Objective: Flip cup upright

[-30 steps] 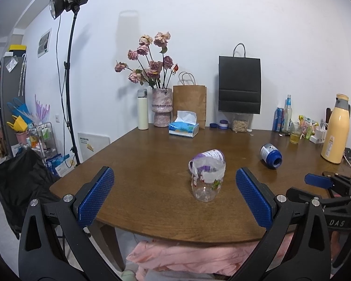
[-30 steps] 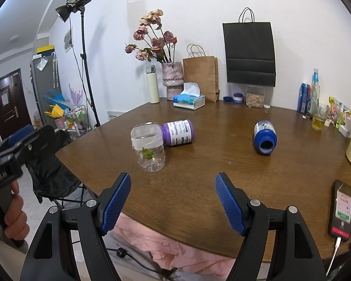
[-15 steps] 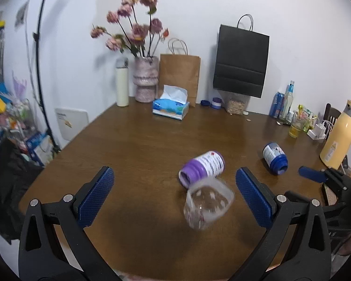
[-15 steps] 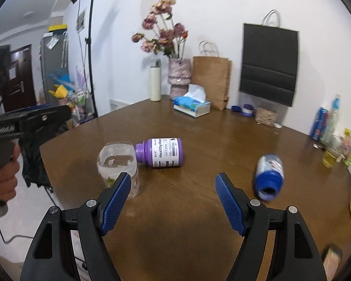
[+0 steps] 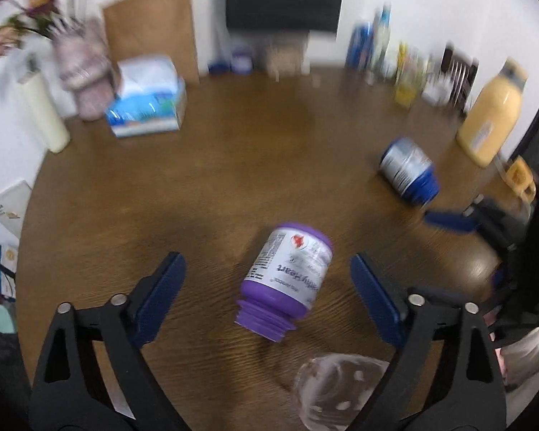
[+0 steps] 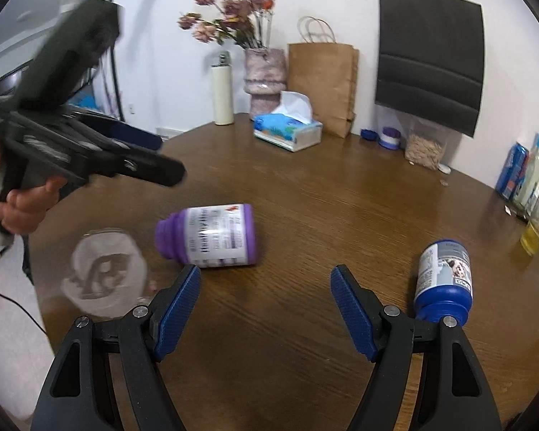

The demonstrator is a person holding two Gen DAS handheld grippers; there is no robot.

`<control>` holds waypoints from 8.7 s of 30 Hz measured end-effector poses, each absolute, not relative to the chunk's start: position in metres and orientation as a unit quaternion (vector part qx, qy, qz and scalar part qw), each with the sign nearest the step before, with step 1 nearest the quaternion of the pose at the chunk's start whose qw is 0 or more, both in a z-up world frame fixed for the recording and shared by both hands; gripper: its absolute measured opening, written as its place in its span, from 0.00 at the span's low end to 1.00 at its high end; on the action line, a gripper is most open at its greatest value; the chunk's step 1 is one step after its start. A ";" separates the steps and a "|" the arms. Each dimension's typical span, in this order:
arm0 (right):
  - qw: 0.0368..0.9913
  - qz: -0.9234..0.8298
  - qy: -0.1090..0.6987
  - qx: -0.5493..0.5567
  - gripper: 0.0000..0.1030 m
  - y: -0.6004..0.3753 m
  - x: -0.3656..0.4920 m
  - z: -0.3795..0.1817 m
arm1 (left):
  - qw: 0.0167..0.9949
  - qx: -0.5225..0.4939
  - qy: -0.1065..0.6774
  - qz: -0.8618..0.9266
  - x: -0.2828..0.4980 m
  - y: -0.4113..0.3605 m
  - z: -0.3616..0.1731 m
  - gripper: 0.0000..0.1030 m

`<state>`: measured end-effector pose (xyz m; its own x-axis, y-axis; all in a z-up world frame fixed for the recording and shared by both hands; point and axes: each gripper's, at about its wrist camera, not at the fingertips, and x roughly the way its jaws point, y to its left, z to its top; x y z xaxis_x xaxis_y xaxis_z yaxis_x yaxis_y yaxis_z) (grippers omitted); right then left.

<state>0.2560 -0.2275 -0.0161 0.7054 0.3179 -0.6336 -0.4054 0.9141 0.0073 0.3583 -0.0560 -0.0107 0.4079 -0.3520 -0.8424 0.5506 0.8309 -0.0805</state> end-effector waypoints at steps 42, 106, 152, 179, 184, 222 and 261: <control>0.906 0.201 0.364 0.078 0.77 -0.229 0.426 -0.043 | 0.741 -0.004 0.633 -0.224 0.546 -0.128 -0.079 0.59; 0.917 0.121 0.378 -0.047 0.49 -0.260 0.419 -0.034 | 0.788 0.302 0.395 -0.364 0.465 -0.155 -0.062 0.66; 0.925 0.295 0.233 0.062 0.69 -0.273 0.355 0.074 | 0.903 -0.017 0.328 -0.278 0.346 -0.113 0.044 0.78; 0.925 0.264 0.273 -0.002 0.69 -0.262 0.352 0.029 | 0.931 0.018 0.281 -0.233 0.331 -0.112 -0.002 0.63; 0.915 0.249 0.314 -0.040 0.69 -0.254 0.368 0.004 | 0.904 0.007 0.341 -0.259 0.361 -0.107 -0.018 0.45; 0.886 0.222 0.396 -0.098 0.69 -0.224 0.384 -0.029 | 0.909 0.104 0.300 -0.269 0.357 -0.098 -0.046 0.72; 0.959 0.158 0.236 -0.010 0.78 -0.251 0.178 0.023 | 0.981 0.009 0.176 -0.080 0.152 0.012 0.002 1.00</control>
